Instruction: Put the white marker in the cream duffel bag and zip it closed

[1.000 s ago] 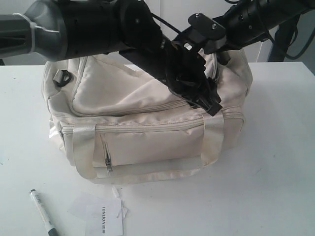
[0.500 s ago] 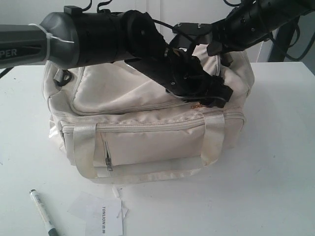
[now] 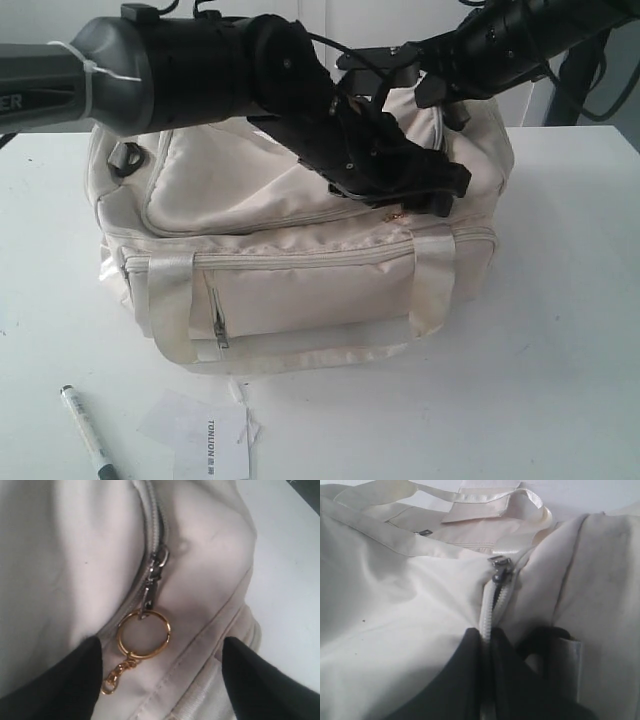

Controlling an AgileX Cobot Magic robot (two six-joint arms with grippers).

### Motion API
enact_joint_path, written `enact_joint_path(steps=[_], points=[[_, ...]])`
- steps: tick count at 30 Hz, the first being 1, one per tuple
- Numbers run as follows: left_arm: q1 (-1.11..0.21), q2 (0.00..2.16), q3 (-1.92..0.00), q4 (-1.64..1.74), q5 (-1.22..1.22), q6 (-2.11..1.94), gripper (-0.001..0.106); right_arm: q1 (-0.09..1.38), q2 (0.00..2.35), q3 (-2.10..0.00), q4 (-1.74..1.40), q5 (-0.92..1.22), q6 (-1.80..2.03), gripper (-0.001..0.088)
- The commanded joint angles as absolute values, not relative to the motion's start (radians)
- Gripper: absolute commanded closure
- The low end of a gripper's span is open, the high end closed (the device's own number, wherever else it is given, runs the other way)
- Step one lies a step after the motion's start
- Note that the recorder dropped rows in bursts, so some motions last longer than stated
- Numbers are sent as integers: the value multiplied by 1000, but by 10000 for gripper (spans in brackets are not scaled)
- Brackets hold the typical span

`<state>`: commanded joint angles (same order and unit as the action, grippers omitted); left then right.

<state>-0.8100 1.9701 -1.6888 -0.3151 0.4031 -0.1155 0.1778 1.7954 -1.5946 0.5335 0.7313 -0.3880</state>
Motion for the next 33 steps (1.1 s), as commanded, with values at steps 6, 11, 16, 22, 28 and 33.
enact_joint_path(steps=[6,11,16,22,28,33], points=[[-810,1983,-1689,-311,340,-134,440,178,1795,-1595,535,734,-388,868],[-810,1983,-1689,-309,329,-139,856,178,1795,-1595,545,732,-388,868],[-810,1971,-1689,-309,355,-135,1053,178,1795,-1595,545,734,-388,868],[-810,1924,-1689,-248,390,-135,1053,178,1795,-1595,545,734,-397,868],[-810,1895,-1689,-203,453,-135,1053,178,1795,-1595,543,734,-398,868],[-810,1861,-1689,-146,507,-135,1053,178,1795,-1595,543,732,-400,868]])
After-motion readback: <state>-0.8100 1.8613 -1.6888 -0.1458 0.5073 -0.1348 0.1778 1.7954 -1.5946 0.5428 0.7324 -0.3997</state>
